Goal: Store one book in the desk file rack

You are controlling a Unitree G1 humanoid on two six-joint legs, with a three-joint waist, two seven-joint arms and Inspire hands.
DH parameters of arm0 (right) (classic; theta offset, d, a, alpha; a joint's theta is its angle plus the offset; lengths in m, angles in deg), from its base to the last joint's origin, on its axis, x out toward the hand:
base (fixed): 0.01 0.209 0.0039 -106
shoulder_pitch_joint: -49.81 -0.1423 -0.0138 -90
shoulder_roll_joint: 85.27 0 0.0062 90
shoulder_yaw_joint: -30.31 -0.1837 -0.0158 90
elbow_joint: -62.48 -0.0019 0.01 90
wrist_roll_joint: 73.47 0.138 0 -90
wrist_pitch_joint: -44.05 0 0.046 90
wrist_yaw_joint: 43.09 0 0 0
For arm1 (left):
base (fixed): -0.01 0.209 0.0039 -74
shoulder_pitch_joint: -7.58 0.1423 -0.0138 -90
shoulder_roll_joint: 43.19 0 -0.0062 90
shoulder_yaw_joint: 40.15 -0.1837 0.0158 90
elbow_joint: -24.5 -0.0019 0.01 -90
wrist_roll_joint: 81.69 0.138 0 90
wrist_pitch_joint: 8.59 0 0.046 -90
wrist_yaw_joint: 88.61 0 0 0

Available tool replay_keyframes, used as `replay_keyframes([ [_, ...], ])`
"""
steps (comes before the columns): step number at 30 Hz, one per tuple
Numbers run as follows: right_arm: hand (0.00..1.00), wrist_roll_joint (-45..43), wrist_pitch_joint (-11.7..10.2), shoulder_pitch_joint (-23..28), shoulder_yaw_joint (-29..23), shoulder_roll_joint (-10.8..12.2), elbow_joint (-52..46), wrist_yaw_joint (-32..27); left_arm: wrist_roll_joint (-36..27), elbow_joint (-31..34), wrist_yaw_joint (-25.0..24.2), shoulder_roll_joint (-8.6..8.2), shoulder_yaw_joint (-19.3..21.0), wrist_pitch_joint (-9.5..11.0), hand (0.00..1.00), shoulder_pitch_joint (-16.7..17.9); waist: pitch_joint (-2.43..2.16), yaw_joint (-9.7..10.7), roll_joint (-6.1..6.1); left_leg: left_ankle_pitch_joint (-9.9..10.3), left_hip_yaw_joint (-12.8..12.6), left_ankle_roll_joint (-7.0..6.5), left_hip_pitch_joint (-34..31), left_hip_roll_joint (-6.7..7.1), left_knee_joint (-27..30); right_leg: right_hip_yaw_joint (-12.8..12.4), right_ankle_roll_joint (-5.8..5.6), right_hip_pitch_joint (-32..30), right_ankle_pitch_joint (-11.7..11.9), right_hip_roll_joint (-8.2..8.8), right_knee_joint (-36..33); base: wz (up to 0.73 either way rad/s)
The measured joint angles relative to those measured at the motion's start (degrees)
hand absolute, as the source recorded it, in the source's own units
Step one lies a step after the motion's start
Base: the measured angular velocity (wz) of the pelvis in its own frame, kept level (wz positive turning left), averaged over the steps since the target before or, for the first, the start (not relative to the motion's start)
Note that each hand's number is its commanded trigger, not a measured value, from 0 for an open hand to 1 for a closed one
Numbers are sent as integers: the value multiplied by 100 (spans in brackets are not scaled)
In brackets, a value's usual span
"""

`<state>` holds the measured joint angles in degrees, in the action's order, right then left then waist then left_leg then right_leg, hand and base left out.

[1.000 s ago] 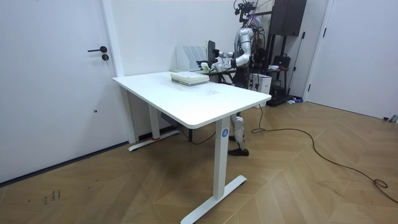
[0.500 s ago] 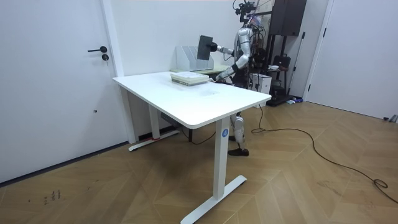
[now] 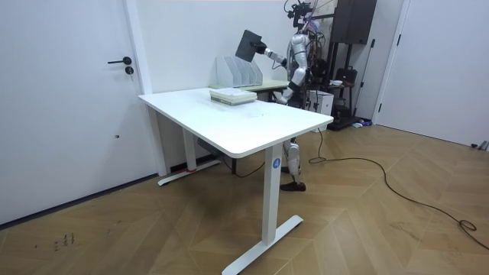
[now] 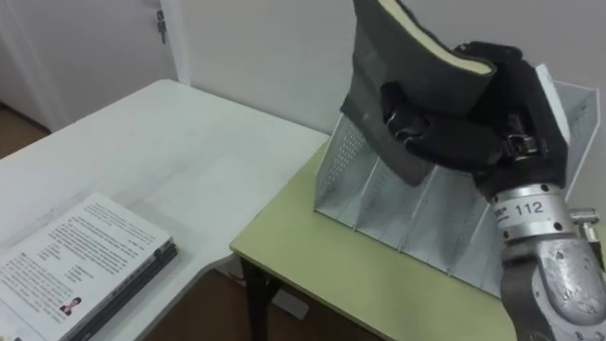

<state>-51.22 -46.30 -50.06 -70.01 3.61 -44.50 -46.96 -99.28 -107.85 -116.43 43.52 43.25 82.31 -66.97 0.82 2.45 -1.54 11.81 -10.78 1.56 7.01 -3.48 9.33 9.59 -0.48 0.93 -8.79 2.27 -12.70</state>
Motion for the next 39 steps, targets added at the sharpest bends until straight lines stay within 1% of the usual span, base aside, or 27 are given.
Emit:
replay_keyframes([
  [2, 100, -27, -39, -109, -1, -3, 0, -288, 36, -238, 129, -11, 37, 51, 0, 7, -13, -47, 13, 0, 0, 0, -25, 0, 0, 7, 0, -15, 0, 0, 3, 0],
  [3, 100, -74, -86, -161, -2, -9, 0, -438, 45, -406, 207, -46, 129, 78, 0, 6, -15, -79, 14, 0, 5, 0, -26, 0, 0, 7, 0, -16, 0, -3, 3, 0],
  [5, 100, -164, -146, -205, -1, -16, 0, -664, 46, -642, 315, -70, 217, 112, 0, 7, -38, -123, 13, -1, 11, -1, -23, -3, 0, 13, 1, -7, 0, -4, 2, 2],
  [6, 100, -277, -170, -236, 1, -19, 0, -796, 46, -763, 403, -72, 220, 122, 0, 7, -42, -134, 15, -1, 11, -1, -16, -3, 0, 18, 1, 3, 0, -3, 2, 4],
  [9, 100, -544, -181, -274, 1, -17, 0, -1103, 38, -1105, 519, -95, 277, 205, 0, 0, -51, -152, -2, -1, 10, -1, -23, -4, -1, 38, 1, 12, 0, -3, 3, 6],
  [11, 100, -826, -184, -275, -7, -17, 1, -1352, 31, -1174, 521, -176, 438, 230, 0, 49, -58, -174, -14, -1, 9, -1, -26, -4, -1, 30, 0, 6, 0, -2, 4, 0],
  [12, 100, -901, -184, -276, -13, -17, 0, -1518, 17, -1244, 518, -193, 496, 274, 0, 51, -69, -192, -29, -1, 9, -1, -26, -3, -2, 31, 0, 7, 0, -3, 5, 0],
  [15, 100, -882, -216, -277, -163, -17, 0, -1947, 16, -1368, 526, -208, 671, 335, 0, 57, -105, -276, -76, -1, 3, -1, -16, -5, -2, 11, 0, 14, 0, -12, 15, -1],
  [17, 100, -887, -217, -311, -268, -17, 1, -2148, -54, -1488, 545, -250, 776, 374, 0, 57, -112, -301, -88, -1, 0, -1, 21, -5, -9, 12, 0, 45, 0, -11, 14, 0],
  [19, 100, -905, -228, -364, -350, -16, 1, -2315, -99, -1617, 593, -299, 884, 418, 0, 56, -108, -300, -92, -1, 0, -1, 54, -5, -19, 13, -1, 76, -1, -14, 15, 0],
  [21, 100, -936, -287, -370, -471, -17, 1, -2494, -101, -1709, 607, -330, 989, 458, 0, 47, -99, -303, -103, -1, 0, -1, 65, -6, -19, 26, -4, 101, -3, -15, 25, 4],
  [25, 100, -949, -338, -370, -501, -16, 9, -2746, -201, -1778, 681, -329, 1000, 468, 0, 40, -83, -303, -116, 0, -1, -1, 78, -6, -23, 0, -5, 109, -3, -25, 36, -2],
  [29, 100, -973, -377, -369, -518, -16, 41, -2953, -242, -1936, 745, -329, 1038, 564, 0, 21, -80, -293, -121, 0, 2, -1, 80, -9, -53, -2, -4, 118, -3, -36, 68, 0],
  [35, 100, -973, -510, -369, -584, -16, 52, -3219, -329, -2023, 767, -330, 1089, 566, 0, 6, -70, -291, -121, 1, 2, 0, 66, -13, -68, 5, -4, 111, -3, -41, 83, 0],
  [39, 100, -979, -516, -369, -618, -15, 67, -3299, -328, -2026, 870, -330, 1090, 563, 0, 3, -64, -293, -118, 1, 2, 1, 59, -13, -72, 14, -5, 110, -3, -41, 95, 0],
])
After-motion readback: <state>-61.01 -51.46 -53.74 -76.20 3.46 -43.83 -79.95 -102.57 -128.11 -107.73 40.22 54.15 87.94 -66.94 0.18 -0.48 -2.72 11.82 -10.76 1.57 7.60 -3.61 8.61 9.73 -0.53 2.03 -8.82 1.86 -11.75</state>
